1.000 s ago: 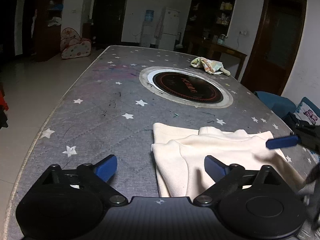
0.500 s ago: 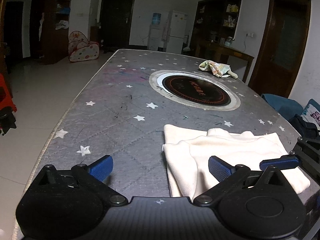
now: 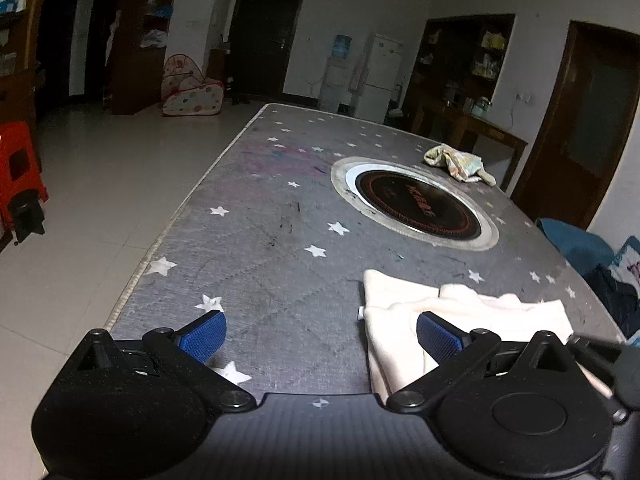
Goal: Fold clothes
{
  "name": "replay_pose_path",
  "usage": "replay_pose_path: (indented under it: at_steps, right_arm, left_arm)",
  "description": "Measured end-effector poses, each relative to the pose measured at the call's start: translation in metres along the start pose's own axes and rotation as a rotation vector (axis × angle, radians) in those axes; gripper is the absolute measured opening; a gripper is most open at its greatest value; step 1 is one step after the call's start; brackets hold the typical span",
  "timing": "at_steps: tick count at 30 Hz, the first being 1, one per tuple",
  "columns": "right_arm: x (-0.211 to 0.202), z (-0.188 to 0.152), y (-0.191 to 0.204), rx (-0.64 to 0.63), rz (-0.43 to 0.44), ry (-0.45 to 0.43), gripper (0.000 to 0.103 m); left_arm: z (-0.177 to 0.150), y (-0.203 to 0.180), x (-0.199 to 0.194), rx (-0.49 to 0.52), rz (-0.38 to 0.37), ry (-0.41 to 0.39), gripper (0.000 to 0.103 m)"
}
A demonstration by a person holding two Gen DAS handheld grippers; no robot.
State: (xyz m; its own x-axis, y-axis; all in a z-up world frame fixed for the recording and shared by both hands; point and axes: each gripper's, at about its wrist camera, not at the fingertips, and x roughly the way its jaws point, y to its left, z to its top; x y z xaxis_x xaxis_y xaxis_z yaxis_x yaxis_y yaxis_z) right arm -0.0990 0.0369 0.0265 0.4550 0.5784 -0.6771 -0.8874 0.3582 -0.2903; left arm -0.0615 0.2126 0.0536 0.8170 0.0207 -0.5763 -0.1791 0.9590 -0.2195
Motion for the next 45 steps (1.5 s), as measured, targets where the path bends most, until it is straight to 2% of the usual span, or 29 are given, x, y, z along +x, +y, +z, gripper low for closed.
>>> replay_pose_path:
  at_steps: [1,5,7,10,13,21,28,34,36,37,39,41,45]
  right_arm:
    - [0.003,0.001,0.002,-0.013,-0.006,0.005,0.063]
    - [0.011,0.005,0.006,-0.034,-0.024,0.007,0.054]
    - [0.013,0.008,0.007,-0.037,-0.033,0.008,0.042]
    - [0.015,0.009,0.002,-0.012,-0.028,0.006,0.031]
    - [0.010,0.010,-0.005,0.039,-0.012,-0.013,0.025]
    - [-0.008,0.012,-0.038,0.213,0.036,-0.068,0.020]
    - [-0.023,0.011,-0.055,0.286,0.063,-0.113,0.019]
    - [-0.025,0.006,-0.058,0.295,0.084,-0.126,0.019]
    - [-0.025,0.004,-0.056,0.291,0.094,-0.129,0.019]
    - [-0.026,0.003,-0.055,0.288,0.099,-0.129,0.019]
    - [-0.026,0.001,-0.052,0.282,0.109,-0.128,0.019]
    - [-0.028,-0.002,-0.049,0.276,0.111,-0.126,0.019]
    - [-0.029,-0.003,-0.041,0.251,0.107,-0.120,0.019]
  left_arm:
    - [0.001,0.001,-0.001,-0.007,-0.007,0.001,0.103]
    - [0.001,0.001,-0.001,-0.044,-0.049,0.015,0.102]
    - [0.001,0.001,0.000,-0.072,-0.072,0.027,0.102]
    - [0.002,0.003,0.003,-0.124,-0.102,0.046,0.102]
    - [0.002,0.006,0.007,-0.191,-0.126,0.069,0.102]
    - [-0.001,0.018,0.024,-0.437,-0.224,0.144,0.101]
    - [-0.007,0.015,0.045,-0.535,-0.300,0.231,0.089]
    - [-0.016,0.016,0.060,-0.629,-0.374,0.276,0.068]
    - [-0.018,0.017,0.063,-0.651,-0.388,0.288,0.051]
    - [-0.021,0.018,0.065,-0.665,-0.394,0.296,0.050]
    - [-0.024,0.020,0.067,-0.683,-0.404,0.299,0.040]
    - [-0.026,0.021,0.066,-0.686,-0.403,0.299,0.041]
    - [-0.024,0.019,0.063,-0.670,-0.406,0.295,0.049]
